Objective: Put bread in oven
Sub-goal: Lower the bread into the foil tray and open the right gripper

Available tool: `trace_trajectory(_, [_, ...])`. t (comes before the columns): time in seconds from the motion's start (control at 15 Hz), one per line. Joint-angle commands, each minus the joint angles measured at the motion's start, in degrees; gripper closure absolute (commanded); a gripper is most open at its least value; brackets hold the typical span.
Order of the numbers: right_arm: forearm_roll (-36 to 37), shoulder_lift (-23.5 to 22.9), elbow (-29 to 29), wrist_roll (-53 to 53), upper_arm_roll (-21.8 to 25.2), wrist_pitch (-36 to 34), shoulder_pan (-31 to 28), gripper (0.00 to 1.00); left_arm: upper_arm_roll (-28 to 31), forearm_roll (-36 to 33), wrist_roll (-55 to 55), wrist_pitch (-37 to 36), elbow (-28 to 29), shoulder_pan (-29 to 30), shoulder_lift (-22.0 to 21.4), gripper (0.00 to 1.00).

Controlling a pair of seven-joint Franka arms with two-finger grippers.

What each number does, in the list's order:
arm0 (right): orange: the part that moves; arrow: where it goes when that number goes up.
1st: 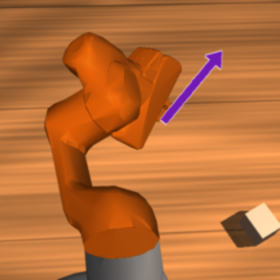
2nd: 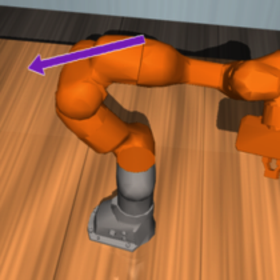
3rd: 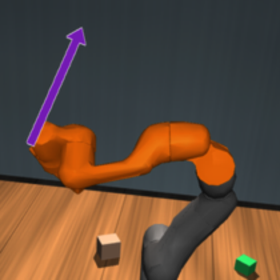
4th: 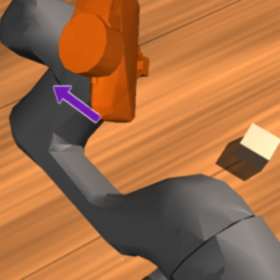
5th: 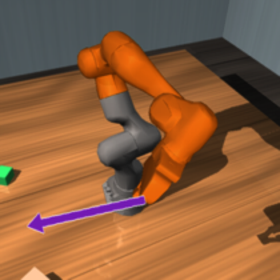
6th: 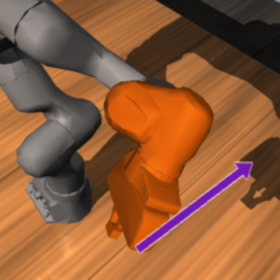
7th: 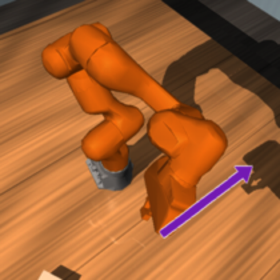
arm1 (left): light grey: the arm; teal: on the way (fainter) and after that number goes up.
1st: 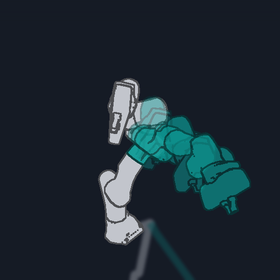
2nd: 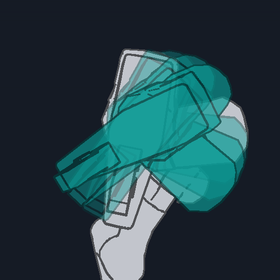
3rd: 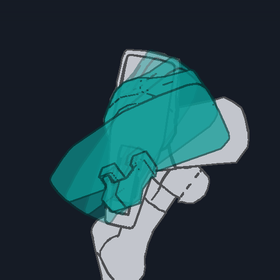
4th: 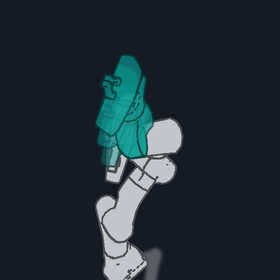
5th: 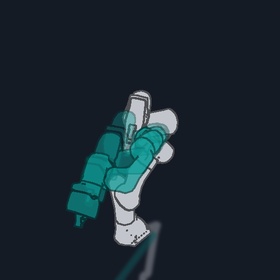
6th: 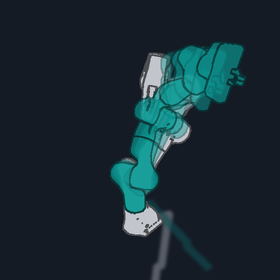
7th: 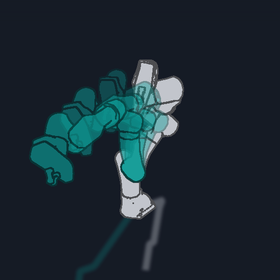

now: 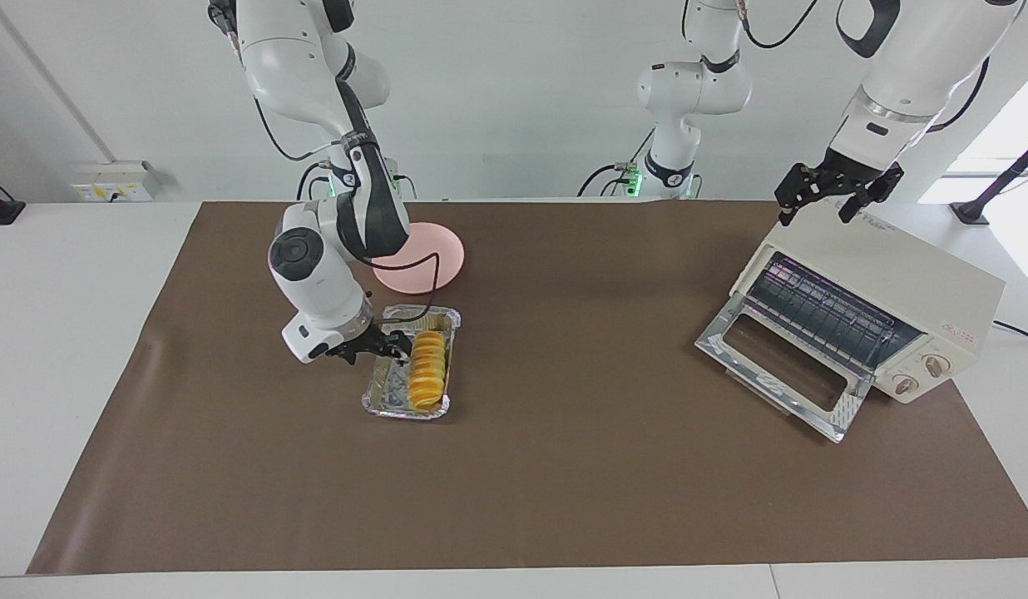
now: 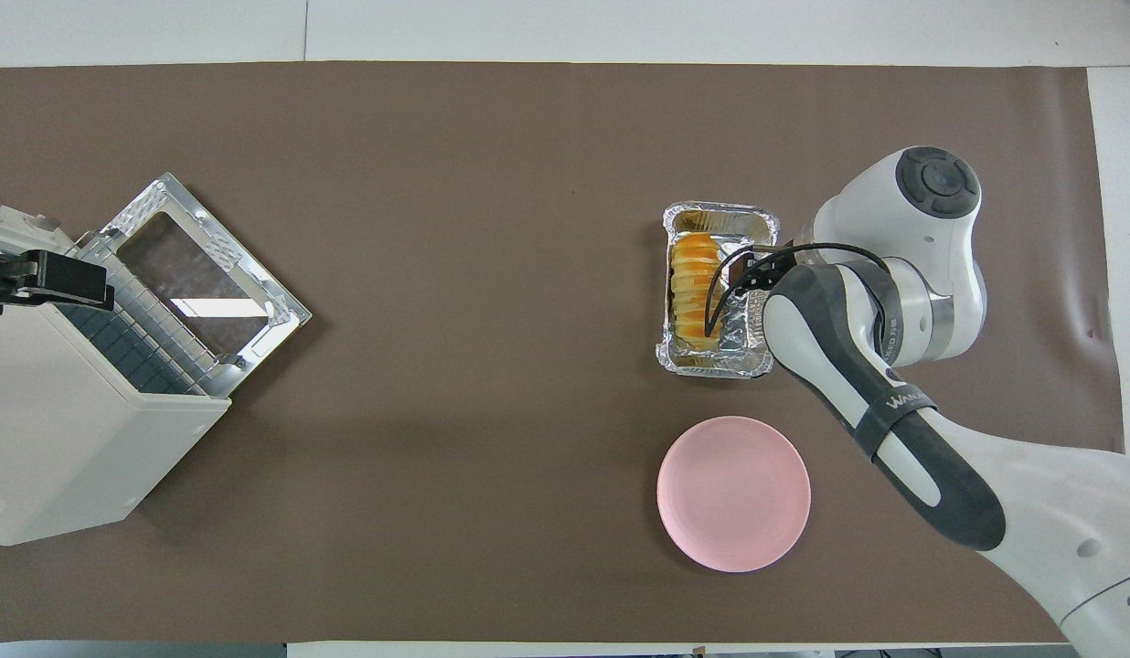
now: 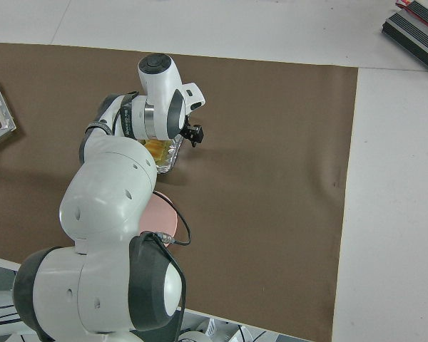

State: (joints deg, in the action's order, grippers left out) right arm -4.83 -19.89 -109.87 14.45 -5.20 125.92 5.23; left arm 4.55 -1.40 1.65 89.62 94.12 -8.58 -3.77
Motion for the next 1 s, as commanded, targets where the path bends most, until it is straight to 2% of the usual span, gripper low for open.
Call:
trace_trajectory(0.0, [-2.02, 2.40, -2.72, -0.74, -0.78, 0.99, -1.10, 0.83, -0.07, -0.53, -0.60, -0.06, 0.54, 0.31, -0.36, 0.00])
trace_trajectory(0.07, [-2.20, 2.40, -2.63, -0.65, -0.78, 0.90, -1.10, 1.00, -0.07, -0.53, -0.60, -0.06, 0.54, 0.31, -0.36, 0.00])
trace_trajectory(0.47, [-2.29, 2.31, 0.00, -0.74, -0.86, 0.73, -0.66, 1.00, -0.07, -0.53, -0.60, -0.06, 0.54, 0.31, -0.36, 0.00])
trace_trajectory(0.67, [-3.59, 1.34, 6.05, 0.05, -2.00, -0.76, 1.00, 1.00, -0.07, -0.53, -0.60, -0.06, 0.54, 0.31, -0.36, 0.00])
trace_trajectory(0.73, [-5.78, 0.30, 9.29, 1.36, -2.01, -1.64, 3.10, 1.00, -0.07, -0.53, -0.60, -0.06, 0.54, 0.31, -0.36, 0.00])
trace_trajectory(0.93, [-5.98, -4.00, 19.14, 9.52, -1.92, -4.01, 9.34, 1.00, -0.07, -0.53, -0.60, -0.06, 0.54, 0.31, -0.36, 0.00])
